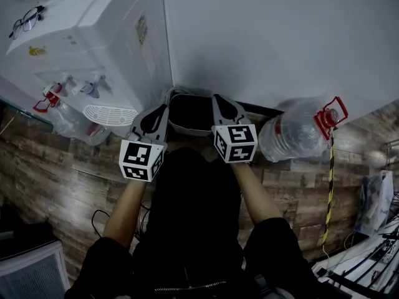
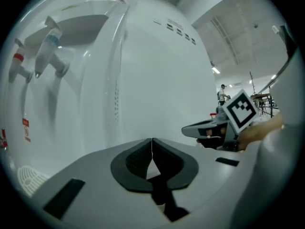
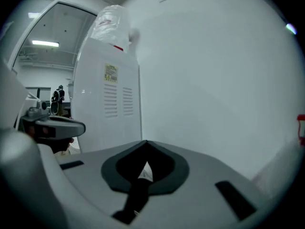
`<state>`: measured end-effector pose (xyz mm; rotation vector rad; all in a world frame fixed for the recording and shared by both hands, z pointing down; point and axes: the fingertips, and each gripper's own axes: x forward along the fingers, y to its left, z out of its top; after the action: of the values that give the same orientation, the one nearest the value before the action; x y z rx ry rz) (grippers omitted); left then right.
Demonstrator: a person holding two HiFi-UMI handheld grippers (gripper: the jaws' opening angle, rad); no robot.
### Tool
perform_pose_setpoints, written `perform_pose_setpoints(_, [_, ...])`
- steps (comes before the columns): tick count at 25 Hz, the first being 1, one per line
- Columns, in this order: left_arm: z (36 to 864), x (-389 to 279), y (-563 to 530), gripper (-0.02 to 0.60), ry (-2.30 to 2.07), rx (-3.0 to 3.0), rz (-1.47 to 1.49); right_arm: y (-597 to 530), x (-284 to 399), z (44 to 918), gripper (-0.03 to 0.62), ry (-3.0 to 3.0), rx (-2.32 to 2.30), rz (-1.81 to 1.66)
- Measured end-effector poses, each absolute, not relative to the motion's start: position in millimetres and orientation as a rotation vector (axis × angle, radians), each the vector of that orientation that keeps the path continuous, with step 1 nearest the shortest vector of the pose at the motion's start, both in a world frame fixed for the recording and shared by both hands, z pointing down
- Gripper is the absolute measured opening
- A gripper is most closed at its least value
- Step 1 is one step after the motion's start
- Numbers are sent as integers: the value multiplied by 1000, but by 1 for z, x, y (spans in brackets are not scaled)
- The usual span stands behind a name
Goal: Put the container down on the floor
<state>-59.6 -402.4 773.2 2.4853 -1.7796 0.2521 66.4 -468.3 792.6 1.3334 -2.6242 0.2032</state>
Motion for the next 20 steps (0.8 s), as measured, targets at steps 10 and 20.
perform_pose_setpoints(10, [694, -63, -395, 15, -1898, 2530, 215, -423, 96, 704, 11, -2734, 1366, 4])
perform_pose_setpoints(20, [704, -61, -382, 15, -1905, 2500, 222, -406, 87, 708, 9, -2751, 1331, 20])
